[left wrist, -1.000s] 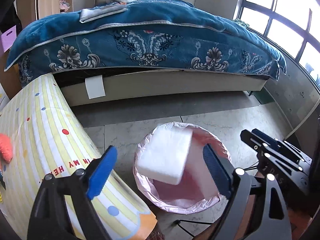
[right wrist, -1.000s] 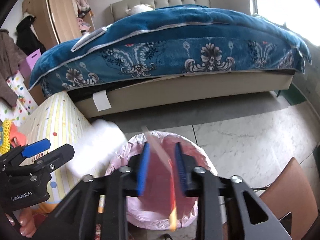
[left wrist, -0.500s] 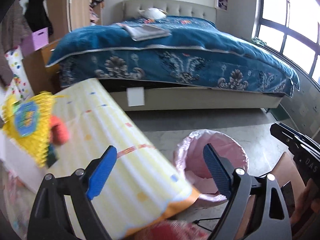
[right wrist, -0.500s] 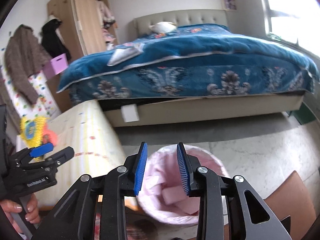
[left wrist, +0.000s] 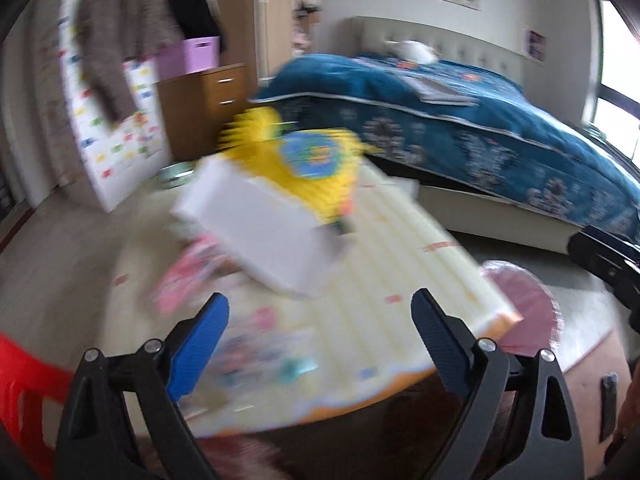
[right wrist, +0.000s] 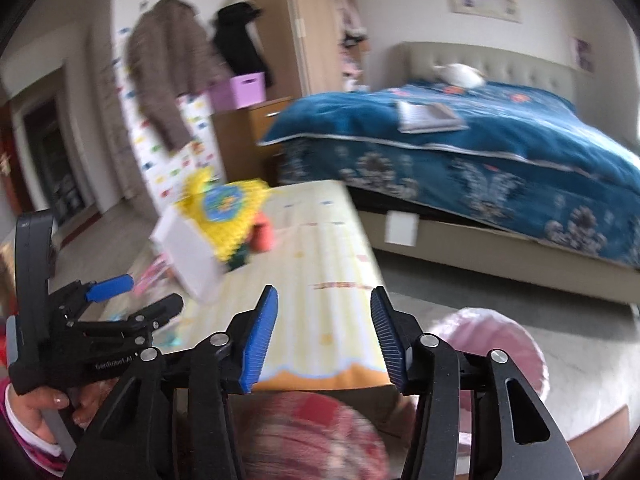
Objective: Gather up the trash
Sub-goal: 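Swing both tools back toward the table, then grasp the doll toy package with the right tool while the left tool grasps the clear bag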
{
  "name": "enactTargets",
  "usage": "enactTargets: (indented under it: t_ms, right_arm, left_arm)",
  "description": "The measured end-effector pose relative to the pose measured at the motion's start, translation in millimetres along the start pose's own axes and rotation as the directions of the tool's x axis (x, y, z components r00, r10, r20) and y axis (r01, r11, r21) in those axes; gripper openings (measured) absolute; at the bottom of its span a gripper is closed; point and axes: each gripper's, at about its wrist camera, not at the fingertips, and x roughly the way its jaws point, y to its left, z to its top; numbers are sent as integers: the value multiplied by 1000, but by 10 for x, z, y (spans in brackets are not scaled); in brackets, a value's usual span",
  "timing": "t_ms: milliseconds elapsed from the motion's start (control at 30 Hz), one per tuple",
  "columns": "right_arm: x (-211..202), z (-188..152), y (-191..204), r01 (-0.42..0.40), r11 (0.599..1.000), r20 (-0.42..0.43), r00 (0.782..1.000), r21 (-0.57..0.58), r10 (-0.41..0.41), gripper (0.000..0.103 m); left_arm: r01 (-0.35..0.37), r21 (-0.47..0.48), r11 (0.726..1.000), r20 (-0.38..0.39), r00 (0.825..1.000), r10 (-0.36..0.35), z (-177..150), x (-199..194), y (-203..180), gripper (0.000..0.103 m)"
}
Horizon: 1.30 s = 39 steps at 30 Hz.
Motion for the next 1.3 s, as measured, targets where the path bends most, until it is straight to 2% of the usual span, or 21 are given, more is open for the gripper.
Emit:
enactTargets:
  t_ms: [100, 267, 467, 767, 833, 1033, 1067, 1200, 1267, 1300]
  right_arm:
    - [109, -5, 311, -59, 997, -20, 998, -58, 58, 58]
    - [364, -52, 815, -145, 978, -67, 988, -147, 137, 70]
    - [780, -124, 1203, -235, 957, -157, 965, -171, 209, 71]
    - [1225, -197, 1446, -293, 942, -249, 936, -163, 248, 71]
    - [1320, -208, 1483, -303, 940, -270, 929, -157, 254, 75]
    - [1615, -260, 1543, -340, 934, -340, 896, -111, 286, 74]
    - [1644, -268, 1551, -348, 932, -349, 890, -103, 294, 73]
    - [1654, -271, 1599, -362, 925, -345, 888, -113, 306, 52]
    - [1621, -265, 1612, -356, 927, -330, 895, -121, 301, 36]
    - [1578, -260, 1605, -352, 927, -316, 901, -128, 298, 22]
  left_arm:
    - [-79, -64, 995, -7, 997, 79, -112, -73, 358, 92]
    - [-196, -167, 966, -30, 981, 193, -273, -173, 938, 92]
    - [-285, -218, 933, -63, 959, 278, -318, -100, 1337, 92]
    - [-338, -240, 910, -121, 941, 317, -232, 258, 1636, 92]
    - [-348, -244, 905, -130, 937, 325, -207, 319, 1675, 92]
    - [-355, -253, 900, -154, 933, 325, -191, 460, 1720, 92]
    - [-355, -251, 900, -158, 933, 324, -194, 477, 1714, 92]
    - [-355, -245, 902, -166, 932, 322, -188, 500, 1685, 92]
    - [-356, -243, 902, -167, 932, 323, -183, 505, 1674, 92]
    - [-356, -242, 903, -166, 932, 324, -182, 490, 1667, 92]
